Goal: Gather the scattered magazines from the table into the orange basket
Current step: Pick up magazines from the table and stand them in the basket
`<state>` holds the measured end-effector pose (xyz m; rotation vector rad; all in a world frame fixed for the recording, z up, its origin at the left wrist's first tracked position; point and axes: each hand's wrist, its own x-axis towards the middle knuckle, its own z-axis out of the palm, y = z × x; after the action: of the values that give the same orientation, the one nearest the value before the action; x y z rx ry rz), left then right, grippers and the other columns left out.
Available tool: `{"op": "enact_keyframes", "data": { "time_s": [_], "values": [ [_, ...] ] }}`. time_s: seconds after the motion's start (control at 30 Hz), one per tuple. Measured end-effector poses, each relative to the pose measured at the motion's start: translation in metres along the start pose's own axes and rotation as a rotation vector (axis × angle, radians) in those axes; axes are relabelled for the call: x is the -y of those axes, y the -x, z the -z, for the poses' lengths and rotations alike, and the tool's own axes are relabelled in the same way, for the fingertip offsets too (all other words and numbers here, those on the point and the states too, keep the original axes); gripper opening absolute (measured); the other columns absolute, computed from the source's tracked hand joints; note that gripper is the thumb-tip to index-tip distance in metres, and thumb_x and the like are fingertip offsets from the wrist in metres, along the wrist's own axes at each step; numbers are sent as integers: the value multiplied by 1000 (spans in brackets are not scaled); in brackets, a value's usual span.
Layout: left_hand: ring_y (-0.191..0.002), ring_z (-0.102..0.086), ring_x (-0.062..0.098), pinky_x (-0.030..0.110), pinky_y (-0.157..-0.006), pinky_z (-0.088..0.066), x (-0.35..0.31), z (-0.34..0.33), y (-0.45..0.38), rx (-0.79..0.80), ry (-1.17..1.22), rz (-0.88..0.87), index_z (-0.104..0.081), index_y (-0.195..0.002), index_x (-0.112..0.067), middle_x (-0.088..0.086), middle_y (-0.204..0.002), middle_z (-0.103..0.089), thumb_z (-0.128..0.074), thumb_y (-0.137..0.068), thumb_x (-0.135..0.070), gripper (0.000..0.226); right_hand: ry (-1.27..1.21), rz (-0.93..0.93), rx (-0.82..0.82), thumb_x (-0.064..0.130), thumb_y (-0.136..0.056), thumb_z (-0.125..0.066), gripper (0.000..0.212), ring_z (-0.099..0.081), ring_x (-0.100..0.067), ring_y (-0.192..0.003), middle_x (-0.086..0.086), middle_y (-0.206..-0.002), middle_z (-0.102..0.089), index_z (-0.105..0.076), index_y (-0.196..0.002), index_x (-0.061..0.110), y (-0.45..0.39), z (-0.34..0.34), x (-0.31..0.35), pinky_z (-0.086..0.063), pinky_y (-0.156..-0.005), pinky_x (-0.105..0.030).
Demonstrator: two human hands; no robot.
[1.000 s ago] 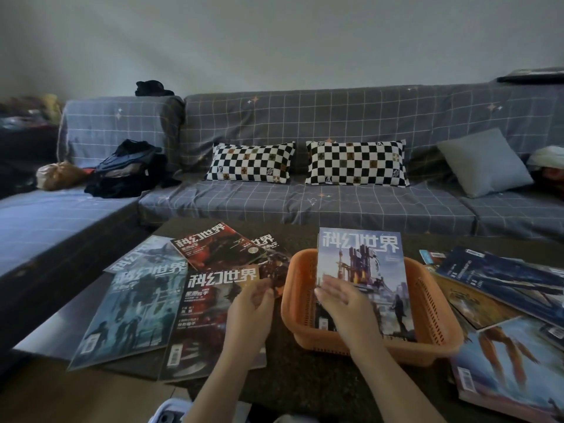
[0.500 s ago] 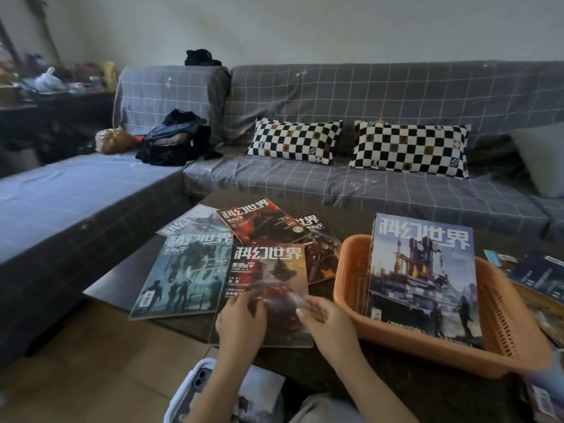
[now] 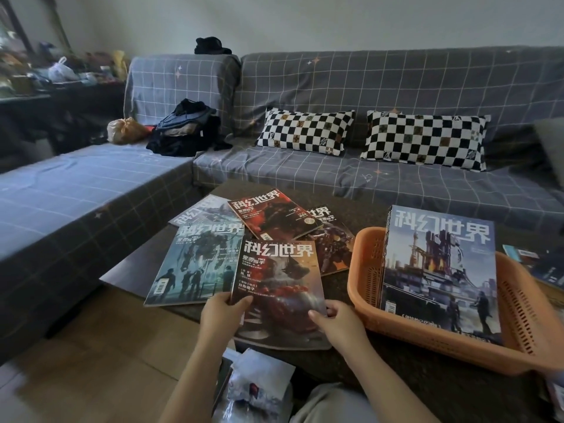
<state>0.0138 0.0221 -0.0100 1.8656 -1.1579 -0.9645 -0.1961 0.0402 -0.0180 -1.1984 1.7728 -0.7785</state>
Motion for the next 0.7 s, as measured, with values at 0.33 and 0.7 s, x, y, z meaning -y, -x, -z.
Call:
{"op": "enact_keyframes", "data": {
  "time_s": [0.33, 0.7],
  "values": [
    [-85, -70, 30, 46, -79, -57, 24, 19, 23, 109, 360, -122, -64, -96, -21, 6, -87, -75, -63, -91, -10, 12, -202, -33, -28, 21, -81, -70, 29, -58, -11, -85, -2, -104, -61, -57, -107, 17, 20, 2, 4, -45, -57, -16],
    [-75, -72, 28, 31, -58, -58, -13, 46, 55, 205, 574, -288, -63, -104, -16, 8, -85, -75, -63, -87, -14, 17, -490, 121, 47, 29, -83, -67, 35, -60, -21, -104, -1, -110, -64, -58, -116, 23, 56, 26, 36, -49, -94, -44]
  ]
}}
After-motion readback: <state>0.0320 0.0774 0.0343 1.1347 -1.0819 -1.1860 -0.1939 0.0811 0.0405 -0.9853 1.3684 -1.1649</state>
